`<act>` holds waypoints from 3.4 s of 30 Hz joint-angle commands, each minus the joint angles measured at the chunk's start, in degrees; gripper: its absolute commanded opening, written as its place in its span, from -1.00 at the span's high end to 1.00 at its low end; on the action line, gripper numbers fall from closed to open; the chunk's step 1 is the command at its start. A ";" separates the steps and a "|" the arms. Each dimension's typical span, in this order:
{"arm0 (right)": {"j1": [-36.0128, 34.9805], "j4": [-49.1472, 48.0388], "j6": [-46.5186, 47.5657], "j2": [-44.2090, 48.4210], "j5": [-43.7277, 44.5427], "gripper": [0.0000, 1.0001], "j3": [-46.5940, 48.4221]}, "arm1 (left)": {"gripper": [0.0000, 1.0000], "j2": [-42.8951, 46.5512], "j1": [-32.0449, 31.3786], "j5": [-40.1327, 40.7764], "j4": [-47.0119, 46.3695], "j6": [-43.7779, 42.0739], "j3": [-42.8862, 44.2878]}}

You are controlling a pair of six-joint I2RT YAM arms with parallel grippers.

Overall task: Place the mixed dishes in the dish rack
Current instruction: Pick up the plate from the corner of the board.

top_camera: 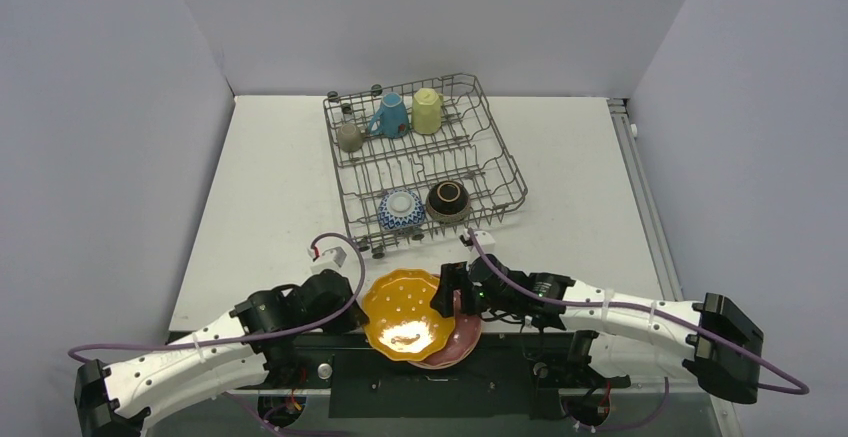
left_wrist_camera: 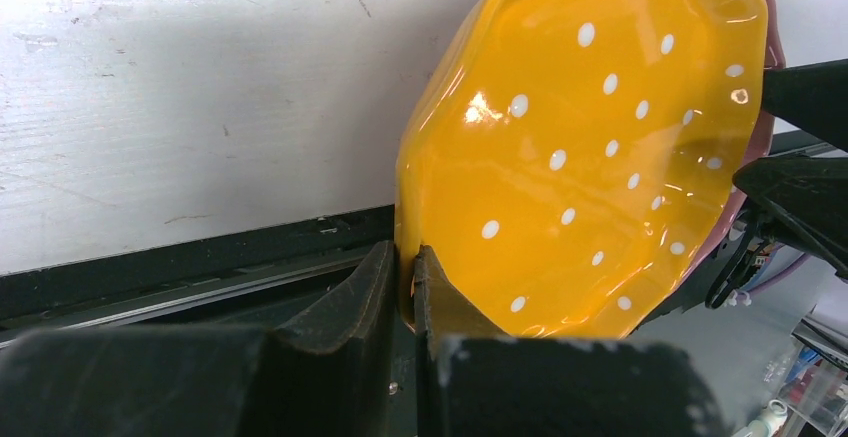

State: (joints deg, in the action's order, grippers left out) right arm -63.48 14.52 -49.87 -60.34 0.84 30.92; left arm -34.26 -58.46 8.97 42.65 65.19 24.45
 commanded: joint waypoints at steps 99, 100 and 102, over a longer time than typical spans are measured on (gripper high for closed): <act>12.07 -4.77 -7.05 19.93 -8.97 1.00 1.46 | -0.66 -5.42 9.86 0.73 -2.48 -19.20 19.84; 13.01 -3.80 -6.18 20.27 -8.83 1.00 2.19 | -0.67 -5.57 11.04 -1.14 -2.57 -20.18 20.57; 14.60 -1.16 -4.86 21.04 -8.72 1.00 4.26 | -0.68 -5.97 14.26 -3.79 -2.84 -22.83 21.43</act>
State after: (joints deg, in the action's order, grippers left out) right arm -51.48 16.14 -56.12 -42.78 -6.94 27.40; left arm -39.57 -48.77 10.68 40.53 49.71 42.02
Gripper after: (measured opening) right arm 0.206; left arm 0.834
